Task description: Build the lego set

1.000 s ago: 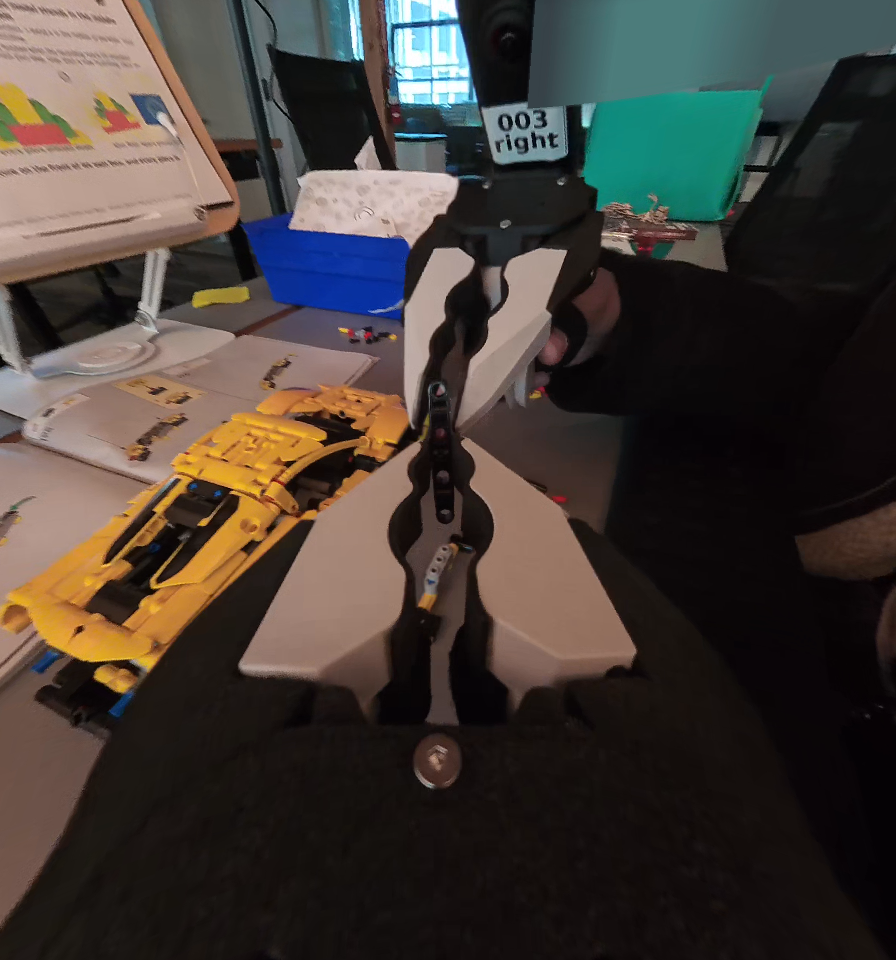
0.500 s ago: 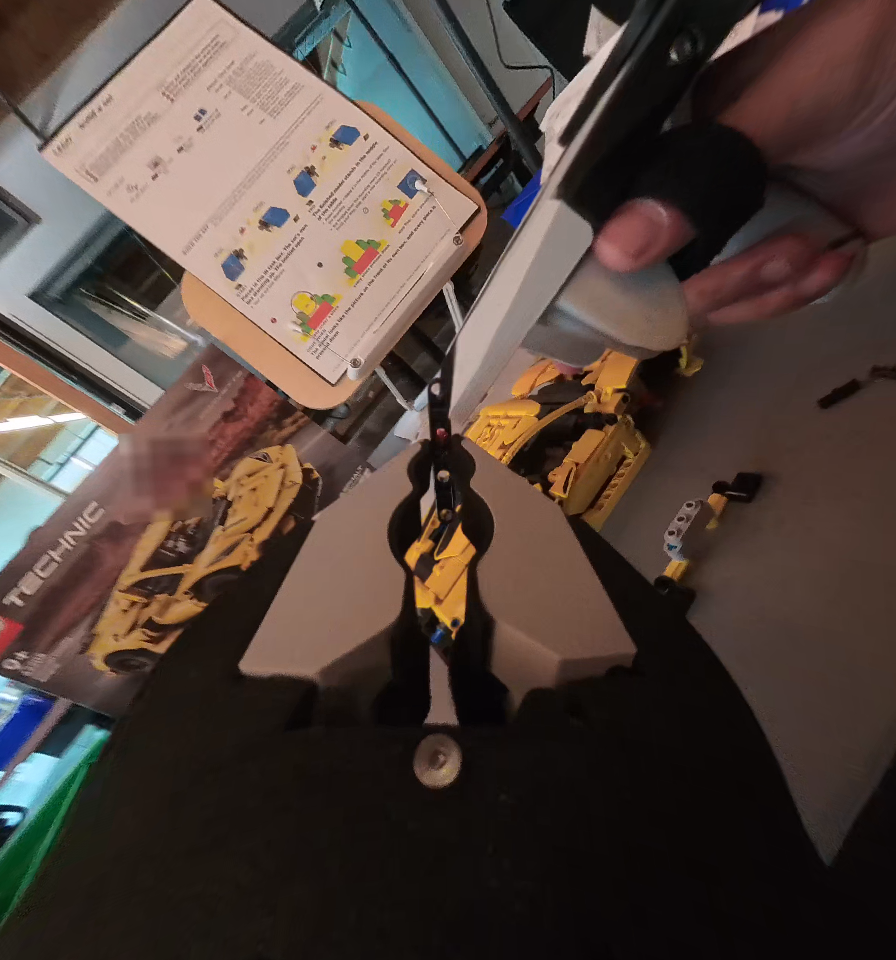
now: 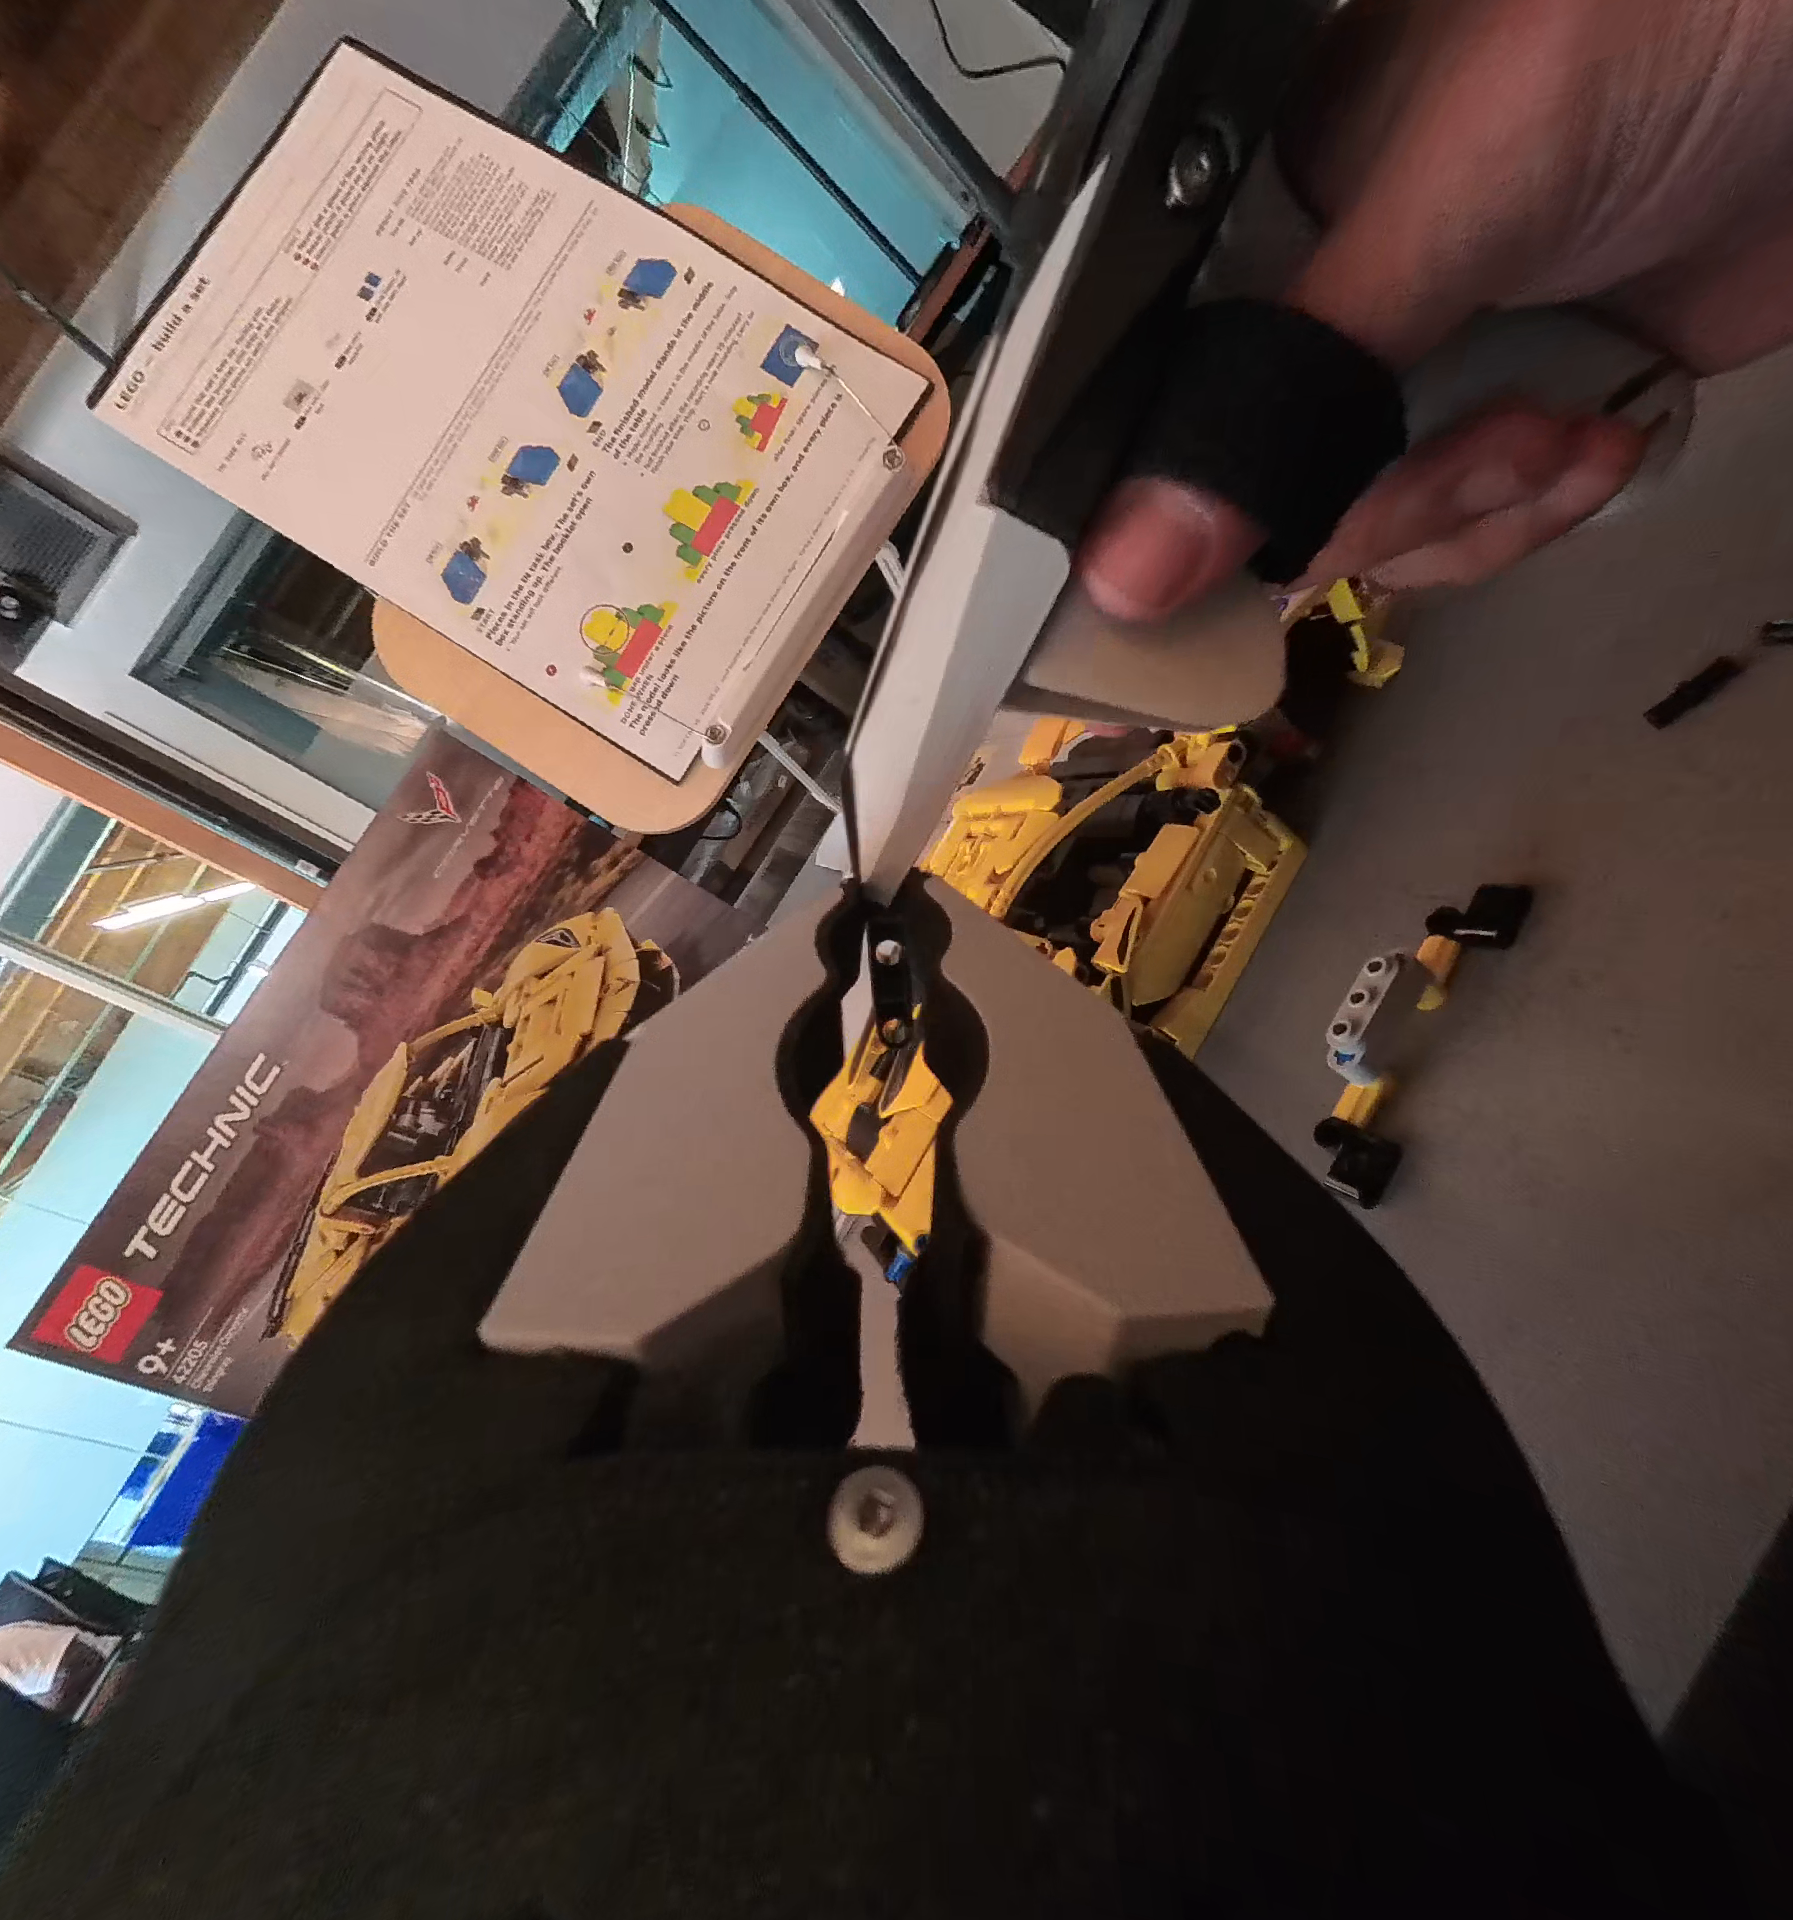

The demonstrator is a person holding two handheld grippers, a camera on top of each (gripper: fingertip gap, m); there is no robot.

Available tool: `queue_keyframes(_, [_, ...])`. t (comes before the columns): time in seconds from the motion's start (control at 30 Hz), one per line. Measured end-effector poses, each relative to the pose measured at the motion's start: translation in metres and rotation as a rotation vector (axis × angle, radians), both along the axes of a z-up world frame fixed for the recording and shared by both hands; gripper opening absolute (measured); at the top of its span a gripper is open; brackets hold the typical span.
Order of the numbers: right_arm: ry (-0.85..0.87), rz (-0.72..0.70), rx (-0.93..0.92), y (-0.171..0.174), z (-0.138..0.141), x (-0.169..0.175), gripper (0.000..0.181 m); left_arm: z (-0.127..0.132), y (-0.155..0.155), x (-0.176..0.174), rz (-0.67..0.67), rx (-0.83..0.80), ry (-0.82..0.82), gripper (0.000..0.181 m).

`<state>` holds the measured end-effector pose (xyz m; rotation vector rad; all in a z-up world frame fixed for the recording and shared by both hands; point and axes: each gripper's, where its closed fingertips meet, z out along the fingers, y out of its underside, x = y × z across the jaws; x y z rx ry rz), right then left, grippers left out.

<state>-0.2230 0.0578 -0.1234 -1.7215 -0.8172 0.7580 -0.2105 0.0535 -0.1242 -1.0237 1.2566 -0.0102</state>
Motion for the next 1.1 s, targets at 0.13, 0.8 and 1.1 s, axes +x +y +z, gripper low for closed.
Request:
queue_keyframes(0.13, [0.012, 0.002, -0.020, -0.002, 0.000, -0.002, 0.009, 0.000, 0.000, -0.001, 0.014, 0.011, 0.004, 0.007])
queue_keyframes(0.8, [-0.515, 0.310, -0.240, -0.106, -0.101, 0.097, 0.020, 0.045, -0.001, -0.030, -0.594, -1.144, -0.758, 0.007])
queue_keyframes(1.1, [-0.553, 0.133, -0.352, -0.117, -0.117, 0.106, 0.017, 0.037, -0.007, -0.024, -0.558, -1.097, -0.679, 0.007])
